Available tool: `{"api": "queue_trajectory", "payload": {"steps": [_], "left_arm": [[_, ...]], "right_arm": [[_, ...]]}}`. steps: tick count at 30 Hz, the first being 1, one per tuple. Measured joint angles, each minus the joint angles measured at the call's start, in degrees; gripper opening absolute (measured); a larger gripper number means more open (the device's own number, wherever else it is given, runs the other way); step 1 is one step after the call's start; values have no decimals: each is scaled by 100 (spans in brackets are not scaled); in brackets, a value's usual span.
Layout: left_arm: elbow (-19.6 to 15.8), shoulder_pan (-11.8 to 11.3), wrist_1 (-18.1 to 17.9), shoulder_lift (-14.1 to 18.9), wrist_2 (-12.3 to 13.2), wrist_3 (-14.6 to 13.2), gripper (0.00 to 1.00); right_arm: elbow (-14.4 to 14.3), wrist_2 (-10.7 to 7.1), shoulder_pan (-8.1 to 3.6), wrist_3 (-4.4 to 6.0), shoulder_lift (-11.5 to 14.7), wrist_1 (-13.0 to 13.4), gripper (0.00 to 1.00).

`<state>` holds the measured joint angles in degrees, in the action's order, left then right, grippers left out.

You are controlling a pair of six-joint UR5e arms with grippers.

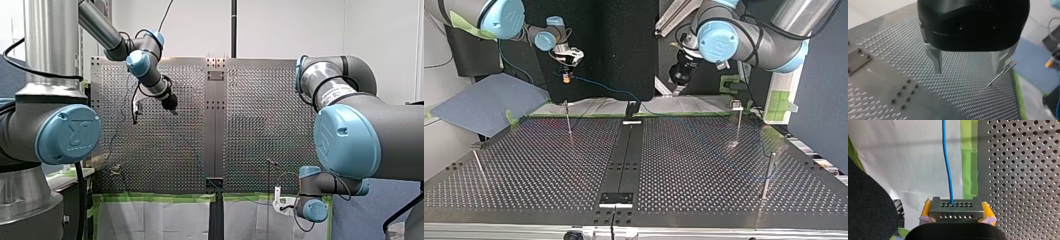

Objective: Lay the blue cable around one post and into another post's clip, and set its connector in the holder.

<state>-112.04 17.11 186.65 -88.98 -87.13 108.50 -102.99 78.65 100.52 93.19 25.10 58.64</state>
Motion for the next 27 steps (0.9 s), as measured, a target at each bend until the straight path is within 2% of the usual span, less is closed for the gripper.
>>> {"api": "queue_trajectory", "payload": {"steps": [10, 16, 20, 27], "left_arm": [[-513, 513, -513, -165, 174, 510, 98], [-828, 813, -827, -315, 184, 637, 98], [-1023, 866, -1022, -372, 184, 650, 98], [-1368, 787, -1368, -388, 182, 658, 98]], "right_arm": [[3, 9, 36, -1, 1, -8, 0], [2, 11, 51, -1, 1, -10, 0], [2, 11, 64, -5, 1, -9, 0], [2, 18, 86, -2, 0, -10, 0]]}}
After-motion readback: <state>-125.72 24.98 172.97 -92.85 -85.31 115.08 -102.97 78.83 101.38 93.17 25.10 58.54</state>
